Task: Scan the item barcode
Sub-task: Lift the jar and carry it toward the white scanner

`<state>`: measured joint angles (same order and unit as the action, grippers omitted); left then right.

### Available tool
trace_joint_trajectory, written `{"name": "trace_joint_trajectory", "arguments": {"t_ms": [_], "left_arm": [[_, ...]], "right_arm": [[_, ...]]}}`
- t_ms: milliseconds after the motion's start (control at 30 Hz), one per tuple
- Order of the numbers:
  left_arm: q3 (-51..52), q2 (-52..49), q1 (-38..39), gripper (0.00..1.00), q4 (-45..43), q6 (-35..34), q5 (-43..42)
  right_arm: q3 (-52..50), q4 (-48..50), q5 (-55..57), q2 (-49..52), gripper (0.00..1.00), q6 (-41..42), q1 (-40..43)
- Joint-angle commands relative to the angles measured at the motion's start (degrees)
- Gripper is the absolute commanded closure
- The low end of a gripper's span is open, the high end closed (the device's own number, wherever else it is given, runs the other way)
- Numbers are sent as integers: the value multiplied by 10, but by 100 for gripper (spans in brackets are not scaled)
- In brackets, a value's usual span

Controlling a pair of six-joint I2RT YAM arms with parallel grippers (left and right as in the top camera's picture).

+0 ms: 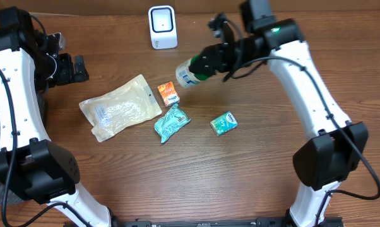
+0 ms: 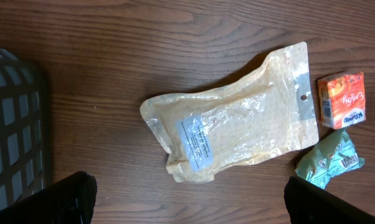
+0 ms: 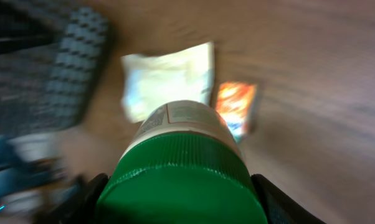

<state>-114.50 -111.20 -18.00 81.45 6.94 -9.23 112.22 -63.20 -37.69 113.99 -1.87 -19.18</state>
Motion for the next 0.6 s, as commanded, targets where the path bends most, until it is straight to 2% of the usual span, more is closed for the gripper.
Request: {"name": "trace_joint_trajectory", "arguments": {"t_ms": [0,67,167,233,367,567], "left_arm": [[-14,7,4,0,-1,-10,-7],[-14,7,4,1,-1,-10,-7],[-14,7,4,0,-1,-10,-7],[-14,7,4,0,-1,-10,-7],[-14,7,4,1,-1,-10,-7],[-14,7,4,1,-1,-10,-7]], "right_arm": [[19,96,306,-24,65,31,-41],[14,182,408,-22,65,-1,-65],[13,275,455,-7,64,-50,-80],[13,364,456,16,59,-106,-85],[13,515,451,76,59,-211,-85],[13,647,417,147,57,-330,-85]]}}
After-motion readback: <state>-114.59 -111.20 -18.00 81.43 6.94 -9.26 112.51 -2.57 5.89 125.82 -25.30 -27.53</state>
